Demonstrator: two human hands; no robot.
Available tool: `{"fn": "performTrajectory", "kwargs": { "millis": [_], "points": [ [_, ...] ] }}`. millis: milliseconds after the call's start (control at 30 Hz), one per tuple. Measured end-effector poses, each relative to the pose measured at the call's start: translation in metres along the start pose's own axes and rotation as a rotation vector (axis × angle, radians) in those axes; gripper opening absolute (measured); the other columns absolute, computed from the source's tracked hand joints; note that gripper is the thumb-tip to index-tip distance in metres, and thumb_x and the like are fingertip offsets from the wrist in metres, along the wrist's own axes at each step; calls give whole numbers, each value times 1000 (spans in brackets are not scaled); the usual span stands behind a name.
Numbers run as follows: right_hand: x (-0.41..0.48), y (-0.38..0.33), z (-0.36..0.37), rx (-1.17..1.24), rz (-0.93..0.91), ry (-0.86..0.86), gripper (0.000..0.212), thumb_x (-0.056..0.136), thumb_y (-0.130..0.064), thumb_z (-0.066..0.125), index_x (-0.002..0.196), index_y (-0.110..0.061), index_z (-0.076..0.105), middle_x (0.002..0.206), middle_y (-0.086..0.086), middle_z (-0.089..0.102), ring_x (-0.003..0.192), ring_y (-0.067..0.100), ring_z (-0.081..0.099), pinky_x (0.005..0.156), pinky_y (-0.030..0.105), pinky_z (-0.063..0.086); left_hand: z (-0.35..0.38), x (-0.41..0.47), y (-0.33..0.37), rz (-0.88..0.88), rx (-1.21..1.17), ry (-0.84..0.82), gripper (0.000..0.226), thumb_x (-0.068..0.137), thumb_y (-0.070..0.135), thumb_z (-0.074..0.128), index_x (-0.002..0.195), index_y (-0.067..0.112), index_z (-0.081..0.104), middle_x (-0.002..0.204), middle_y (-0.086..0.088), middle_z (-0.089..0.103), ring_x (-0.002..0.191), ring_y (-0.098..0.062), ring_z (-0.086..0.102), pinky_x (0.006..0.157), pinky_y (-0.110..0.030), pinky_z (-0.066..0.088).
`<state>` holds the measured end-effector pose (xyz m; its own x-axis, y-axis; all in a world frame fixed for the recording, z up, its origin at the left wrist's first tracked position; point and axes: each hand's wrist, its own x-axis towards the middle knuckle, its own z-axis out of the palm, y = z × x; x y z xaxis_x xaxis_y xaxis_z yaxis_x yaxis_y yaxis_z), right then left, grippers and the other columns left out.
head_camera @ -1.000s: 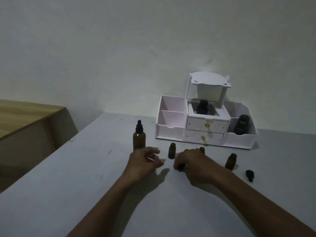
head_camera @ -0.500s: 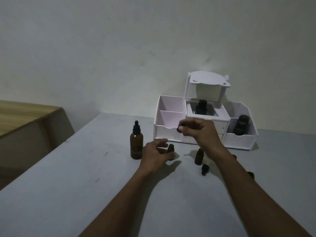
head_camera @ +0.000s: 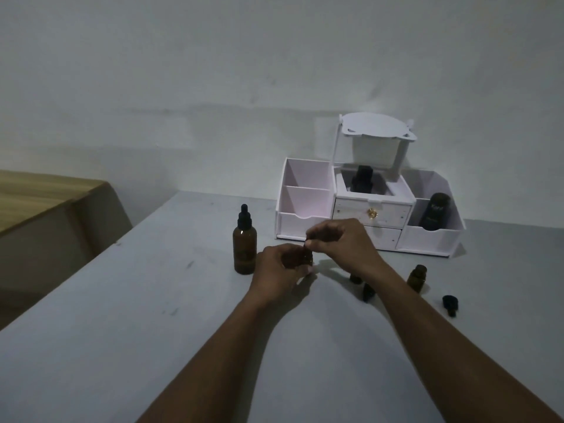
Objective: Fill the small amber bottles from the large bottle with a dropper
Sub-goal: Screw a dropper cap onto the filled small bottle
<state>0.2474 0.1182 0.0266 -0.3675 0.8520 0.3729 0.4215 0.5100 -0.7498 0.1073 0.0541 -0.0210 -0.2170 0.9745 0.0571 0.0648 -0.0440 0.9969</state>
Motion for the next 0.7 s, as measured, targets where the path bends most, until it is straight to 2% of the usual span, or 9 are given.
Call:
{"fn": "performTrajectory", "kwargs": {
  "millis": [100, 167, 300, 367, 433, 533, 700],
  "points": [
    [-3, 1, 6, -62, -14, 0, 20, 78, -18, 83, 97, -18, 77, 86, -7, 73, 77, -4, 67, 65, 1, 49, -1, 3, -3, -27, -93, -5, 26, 84, -8, 75, 99, 13, 78, 99, -5, 78, 99, -34, 72, 84, -48, 61],
    [-4, 0, 8, -76, -14, 17, 19, 77, -20, 84, 95, -18, 78, 83, -9, 71, 76, -4, 67, 63, 0, 48, -1, 3, -3, -58, -148, -18, 27, 84, -9, 74, 100, 13, 78, 102, -7, 77, 102, -37, 71, 88, -53, 59],
    [-4, -1, 10, -94, 6, 29, 22, 75, -26, 85, 94, -20, 76, 83, -8, 72, 74, -2, 66, 61, 2, 48, -1, 6, -5, -54, -141, -23, 26, 85, -8, 74, 103, 11, 77, 100, -6, 78, 98, -34, 73, 85, -50, 61],
    [-4, -1, 8, -82, -13, 25, 33, 72, -28, 87, 102, -23, 74, 87, -10, 71, 78, -2, 68, 65, 3, 50, -3, 5, -4, -40, -107, -26, 24, 85, -7, 75, 101, 11, 78, 97, -5, 78, 95, -30, 74, 83, -47, 62],
    [-5, 0, 6, -70, -50, -8, 40, 72, -22, 87, 109, -24, 73, 92, -13, 71, 83, -2, 69, 73, 7, 54, -3, 6, -4, -18, -61, -28, 25, 85, -6, 75, 103, 10, 77, 96, -2, 79, 92, -26, 75, 83, -44, 63],
    [-5, 1, 5, -76, -71, -47, 36, 74, -7, 83, 106, -22, 75, 89, -14, 72, 81, -5, 70, 74, 11, 55, -2, 5, -4, -42, -87, -28, 26, 85, -8, 74, 106, 7, 77, 95, -5, 79, 90, -27, 75, 84, -44, 62],
    [-5, 3, 4, -73, -25, -2, 29, 71, -16, 87, 97, -18, 75, 83, -11, 71, 75, -3, 69, 67, 4, 51, -2, 5, -4, -65, -130, -9, 26, 84, -11, 74, 104, 6, 77, 95, -9, 78, 90, -31, 75, 83, -46, 62]
  ]
}}
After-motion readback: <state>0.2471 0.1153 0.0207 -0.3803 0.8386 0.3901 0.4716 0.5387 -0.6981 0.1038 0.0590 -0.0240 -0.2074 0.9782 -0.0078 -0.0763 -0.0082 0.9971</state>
